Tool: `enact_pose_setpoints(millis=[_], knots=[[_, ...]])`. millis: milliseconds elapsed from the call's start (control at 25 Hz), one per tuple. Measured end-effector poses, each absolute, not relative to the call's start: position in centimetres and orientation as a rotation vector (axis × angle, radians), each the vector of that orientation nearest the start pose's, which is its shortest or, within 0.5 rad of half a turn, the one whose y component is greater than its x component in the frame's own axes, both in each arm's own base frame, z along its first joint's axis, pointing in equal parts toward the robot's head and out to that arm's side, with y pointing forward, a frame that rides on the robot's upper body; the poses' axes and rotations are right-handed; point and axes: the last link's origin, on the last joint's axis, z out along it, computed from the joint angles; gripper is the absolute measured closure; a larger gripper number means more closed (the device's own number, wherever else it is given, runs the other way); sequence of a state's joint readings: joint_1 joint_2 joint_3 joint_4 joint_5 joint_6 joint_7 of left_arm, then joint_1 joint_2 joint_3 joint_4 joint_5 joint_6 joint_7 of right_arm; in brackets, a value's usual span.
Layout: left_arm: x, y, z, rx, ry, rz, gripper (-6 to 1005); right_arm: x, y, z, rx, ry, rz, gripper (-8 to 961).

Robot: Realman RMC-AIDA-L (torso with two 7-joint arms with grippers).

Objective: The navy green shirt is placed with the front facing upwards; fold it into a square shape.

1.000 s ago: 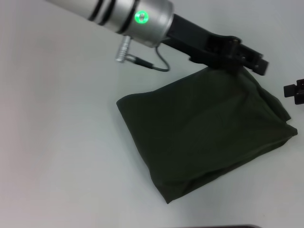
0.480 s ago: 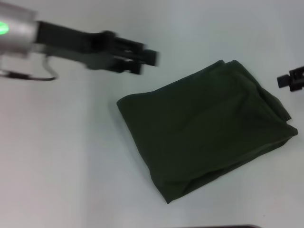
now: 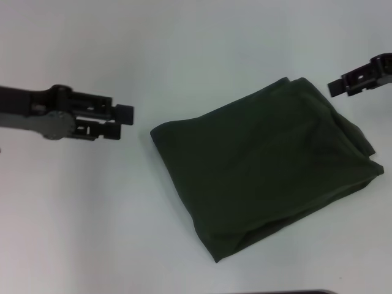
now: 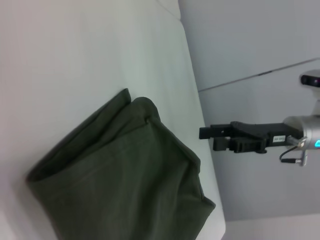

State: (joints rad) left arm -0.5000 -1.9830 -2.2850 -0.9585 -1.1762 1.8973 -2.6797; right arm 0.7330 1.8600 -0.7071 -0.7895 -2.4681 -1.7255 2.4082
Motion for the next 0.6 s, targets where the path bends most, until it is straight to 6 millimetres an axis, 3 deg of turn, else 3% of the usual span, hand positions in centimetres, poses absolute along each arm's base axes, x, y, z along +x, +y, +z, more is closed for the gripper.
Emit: enact_pose_setpoints(millis=[280,600], knots=[[-24.1,30.6,7.0,-2.469,-2.082,-0.655,366,26.6,36.5,7.3,-2.497,1.649,-0.131,295],[-24.1,30.7,6.6,-2.461,-2.086,-0.686,366,27.6,36.1,6.6,-2.518,1.586,-0.189,296]])
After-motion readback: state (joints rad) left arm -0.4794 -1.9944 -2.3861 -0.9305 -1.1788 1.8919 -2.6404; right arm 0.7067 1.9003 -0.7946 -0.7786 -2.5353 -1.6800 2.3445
